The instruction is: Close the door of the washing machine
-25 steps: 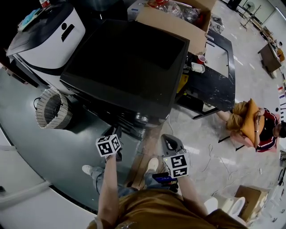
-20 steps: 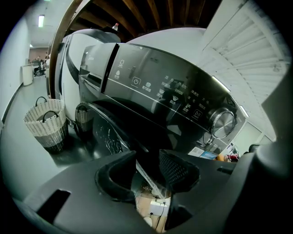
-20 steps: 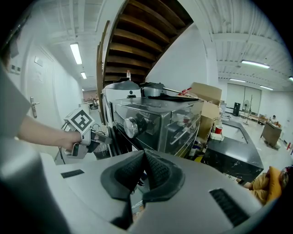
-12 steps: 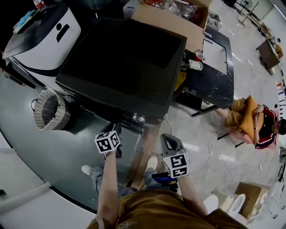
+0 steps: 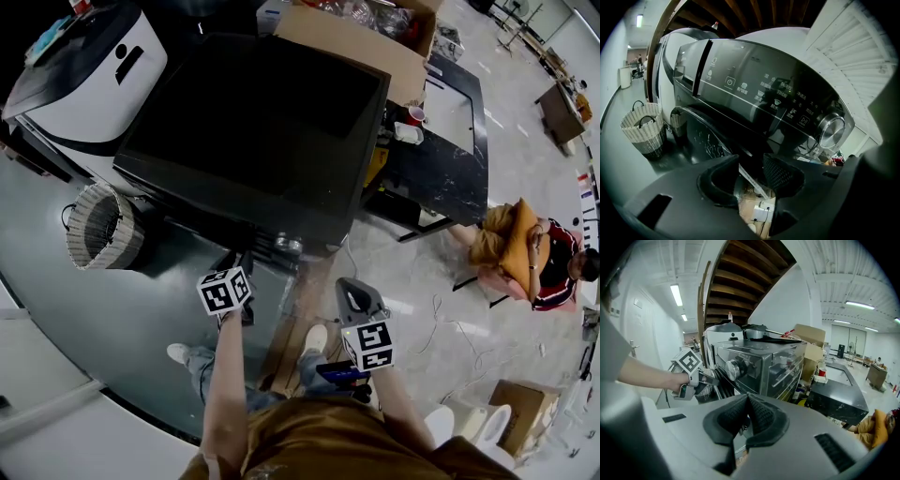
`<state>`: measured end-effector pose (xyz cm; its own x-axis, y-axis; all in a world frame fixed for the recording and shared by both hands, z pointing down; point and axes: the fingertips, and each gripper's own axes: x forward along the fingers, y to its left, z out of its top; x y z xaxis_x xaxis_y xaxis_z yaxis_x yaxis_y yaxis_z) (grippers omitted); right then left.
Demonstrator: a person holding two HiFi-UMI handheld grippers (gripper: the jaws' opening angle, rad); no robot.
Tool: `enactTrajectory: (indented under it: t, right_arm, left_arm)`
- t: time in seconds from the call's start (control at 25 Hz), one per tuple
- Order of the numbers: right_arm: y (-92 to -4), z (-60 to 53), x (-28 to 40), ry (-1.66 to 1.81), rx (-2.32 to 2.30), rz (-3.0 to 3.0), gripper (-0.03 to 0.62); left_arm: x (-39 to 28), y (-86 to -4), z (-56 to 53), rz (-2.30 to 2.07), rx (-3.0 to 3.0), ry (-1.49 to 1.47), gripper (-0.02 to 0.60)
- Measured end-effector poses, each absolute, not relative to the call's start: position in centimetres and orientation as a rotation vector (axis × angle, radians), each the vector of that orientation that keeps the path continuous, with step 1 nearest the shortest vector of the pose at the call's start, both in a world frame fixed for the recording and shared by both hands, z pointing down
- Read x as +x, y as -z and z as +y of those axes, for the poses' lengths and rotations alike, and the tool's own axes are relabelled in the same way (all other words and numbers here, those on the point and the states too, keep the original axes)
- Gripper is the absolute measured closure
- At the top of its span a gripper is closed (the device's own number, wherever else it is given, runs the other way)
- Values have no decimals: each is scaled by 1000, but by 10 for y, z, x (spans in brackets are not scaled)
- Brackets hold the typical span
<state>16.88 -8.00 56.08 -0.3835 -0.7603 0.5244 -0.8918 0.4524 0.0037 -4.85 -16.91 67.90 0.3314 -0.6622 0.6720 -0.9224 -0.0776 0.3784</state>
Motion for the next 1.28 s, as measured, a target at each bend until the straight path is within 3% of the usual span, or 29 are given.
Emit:
enactTrajectory:
  t: [0.36,0.64,0.84,0.88,0.92,0.96,1.28]
  right_arm:
    - [-538,-73,152,-308,1363,-2308,582]
    - [-512,-68,115,-215,1300,-2402,582]
    - [-501,-62,87,-171,1233,-2461,582]
    - [-501,-61,83,-167,1220,-2464,582]
    - [-501,-60,82,-165,1210,-2463,582]
    - [-502,-58,82,-166,1204,-2459,581]
    - [-523,-59,115,-231,1271,-2360,582]
  left_arm:
    - [-51,-639,-151,-1492,1943,-415,391]
    - [-68,-573,-123,-1597,2062,-349,540]
    - [-88,-579,-103,-1606,2015,-331,545]
    - [-90,-596,-102,-1570,1975,-335,506]
    - [-91,-615,-101,-1525,1925,-333,373]
    - [-90,-633,-101,-1481,1876,-327,319]
    - [-101,-689,-112,-1478,1723,-407,322]
